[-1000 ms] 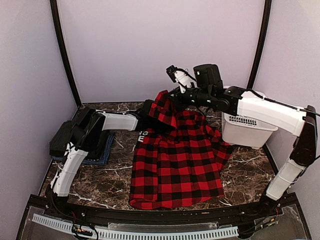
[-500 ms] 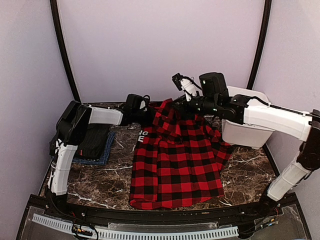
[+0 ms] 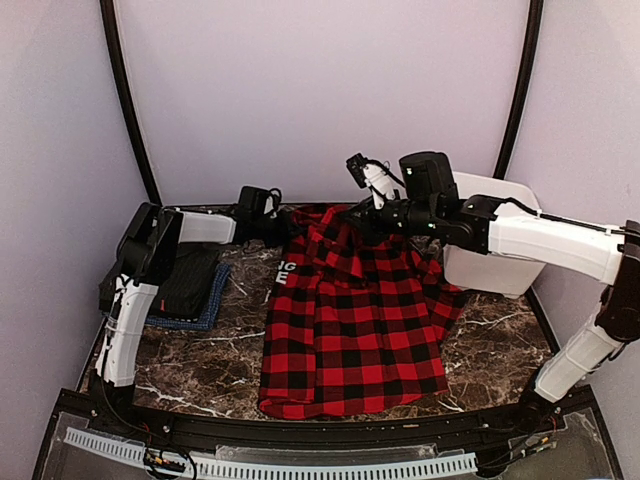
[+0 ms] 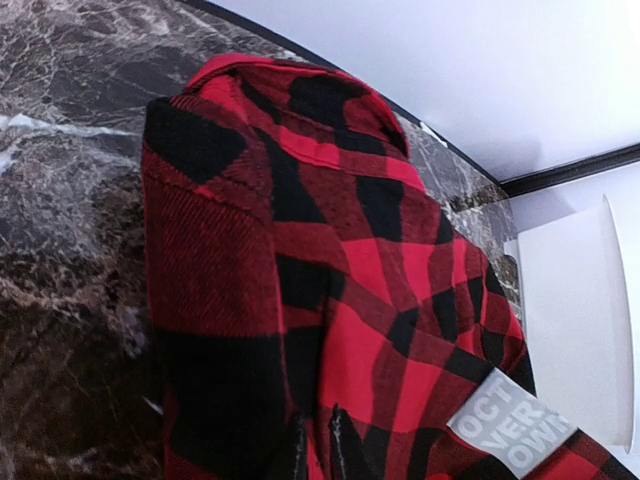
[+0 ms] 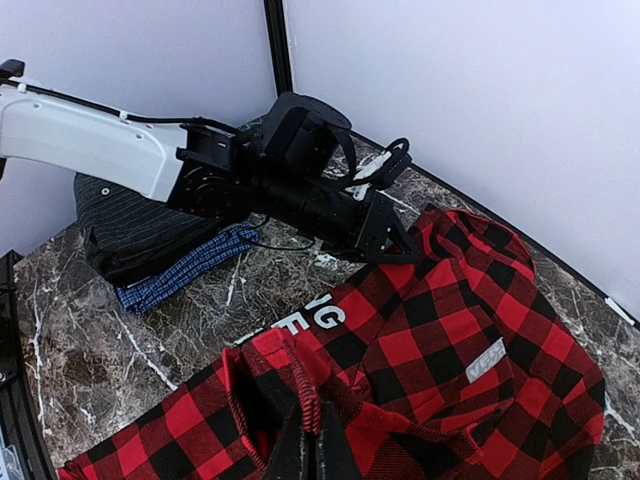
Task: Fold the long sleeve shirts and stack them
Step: Fold the flattened shirt at the center of the board.
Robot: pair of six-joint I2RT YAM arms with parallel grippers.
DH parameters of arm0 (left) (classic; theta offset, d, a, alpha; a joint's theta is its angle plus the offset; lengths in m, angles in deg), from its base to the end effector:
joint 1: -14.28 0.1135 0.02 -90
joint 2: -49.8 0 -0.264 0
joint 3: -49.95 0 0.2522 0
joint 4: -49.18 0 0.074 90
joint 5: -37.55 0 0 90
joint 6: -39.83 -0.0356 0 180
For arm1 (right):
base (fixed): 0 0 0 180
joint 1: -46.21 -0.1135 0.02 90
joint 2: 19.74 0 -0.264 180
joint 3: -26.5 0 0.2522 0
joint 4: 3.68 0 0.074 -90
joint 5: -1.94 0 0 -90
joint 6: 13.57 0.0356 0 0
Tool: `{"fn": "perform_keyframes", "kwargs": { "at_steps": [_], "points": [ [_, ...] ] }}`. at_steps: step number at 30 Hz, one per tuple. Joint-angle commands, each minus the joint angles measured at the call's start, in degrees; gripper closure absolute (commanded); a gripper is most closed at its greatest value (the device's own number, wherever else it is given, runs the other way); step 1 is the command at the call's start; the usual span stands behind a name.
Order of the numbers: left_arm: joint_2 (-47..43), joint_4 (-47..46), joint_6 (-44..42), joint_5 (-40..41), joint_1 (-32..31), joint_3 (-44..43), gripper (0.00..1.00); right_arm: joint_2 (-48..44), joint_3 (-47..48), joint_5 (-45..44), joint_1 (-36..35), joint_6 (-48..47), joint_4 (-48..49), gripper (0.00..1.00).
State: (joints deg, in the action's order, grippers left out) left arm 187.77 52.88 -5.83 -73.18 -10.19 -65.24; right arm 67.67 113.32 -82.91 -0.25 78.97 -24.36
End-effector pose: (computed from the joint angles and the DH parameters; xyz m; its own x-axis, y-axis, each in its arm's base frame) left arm 0.4905 -0.2371 0.1448 -0.7626 -0.3711 -0.5299 0.1997 0.6440 -0.7385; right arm 0.2472 0.2648 0.3349 -0.2842 -0.2350 -0.9295 -0.7677 0.6365 0.0738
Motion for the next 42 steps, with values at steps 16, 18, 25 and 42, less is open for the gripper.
{"fn": "perform_keyframes", "kwargs": {
  "at_steps": [16, 18, 25, 42],
  "points": [
    [11.74, 16.11, -2.18, 4.27, 2.76, -17.74, 0.85, -3.22, -5.63, 5.23, -0.73, 2.97, -0.71, 1.00],
    [10.96, 16.30, -3.37, 3.67, 2.76, -18.24, 0.83, -2.57, -5.21, 6.30, -0.82, 2.95, -1.13, 1.00],
    [4.63, 18.07, -7.33, 1.39, 2.76, -19.16, 0.68, 3.46, -0.95, 13.42, -1.76, 1.44, -5.42, 1.00],
    [-22.84, 16.65, -5.43, -0.14, 2.67, 9.35, 0.53, 21.15, 8.98, 23.29, -8.27, -5.17, -10.97, 0.89]
  ]
}}
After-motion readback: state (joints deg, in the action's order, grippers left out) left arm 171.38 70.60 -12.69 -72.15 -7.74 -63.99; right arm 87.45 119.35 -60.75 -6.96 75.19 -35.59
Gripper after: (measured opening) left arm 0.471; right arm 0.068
